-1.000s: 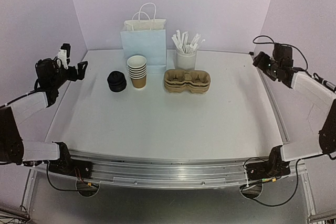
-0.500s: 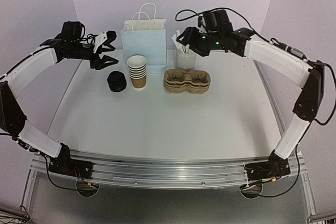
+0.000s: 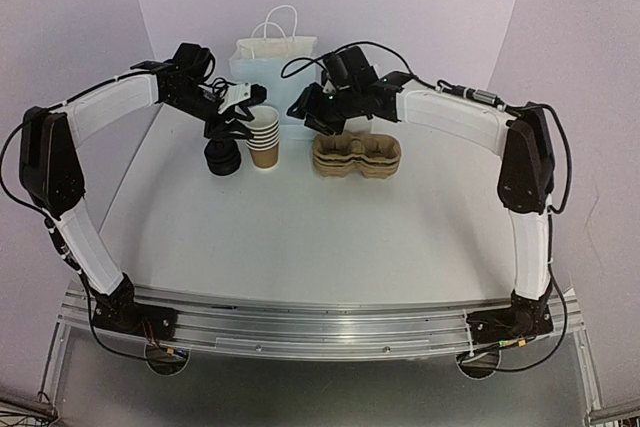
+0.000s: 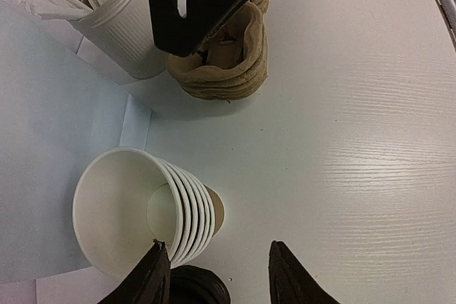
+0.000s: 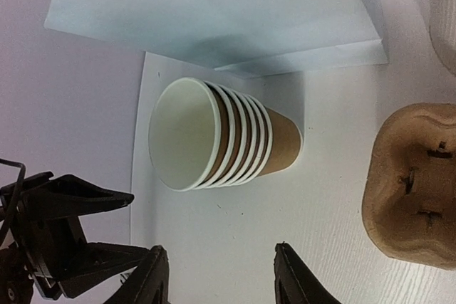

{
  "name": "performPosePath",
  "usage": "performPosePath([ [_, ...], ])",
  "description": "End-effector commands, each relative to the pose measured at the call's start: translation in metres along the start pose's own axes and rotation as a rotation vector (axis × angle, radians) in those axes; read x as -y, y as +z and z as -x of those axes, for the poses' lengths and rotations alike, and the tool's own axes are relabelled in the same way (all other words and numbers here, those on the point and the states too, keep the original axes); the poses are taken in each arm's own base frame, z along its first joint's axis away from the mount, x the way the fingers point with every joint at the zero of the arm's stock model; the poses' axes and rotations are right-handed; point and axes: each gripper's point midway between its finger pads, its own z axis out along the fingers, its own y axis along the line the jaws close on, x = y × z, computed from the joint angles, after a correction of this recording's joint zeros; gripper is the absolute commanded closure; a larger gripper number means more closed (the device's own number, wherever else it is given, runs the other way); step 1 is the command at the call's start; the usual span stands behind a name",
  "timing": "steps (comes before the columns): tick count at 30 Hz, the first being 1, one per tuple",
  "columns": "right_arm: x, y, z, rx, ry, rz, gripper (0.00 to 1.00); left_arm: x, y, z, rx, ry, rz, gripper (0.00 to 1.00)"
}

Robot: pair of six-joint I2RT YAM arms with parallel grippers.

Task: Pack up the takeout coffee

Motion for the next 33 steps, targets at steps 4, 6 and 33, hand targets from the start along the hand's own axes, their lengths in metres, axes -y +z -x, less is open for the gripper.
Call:
performPosePath([
  [4,-0.014,0.028,-0.001,-0.019,0.036,0.076,0.55,-0.030,0.014,0.000,-0.053,0.039,0.062,0.61],
  [6,-0.012,0.033,-0.003,-0.024,0.039,0.075,0.56,-0.033,0.017,-0.002,-0.063,0.030,0.062,0.62],
  [33,-0.002,0.080,-0.007,-0.035,0.075,0.099,0.63,-0.040,0.021,0.004,-0.051,0.017,0.038,1.00],
])
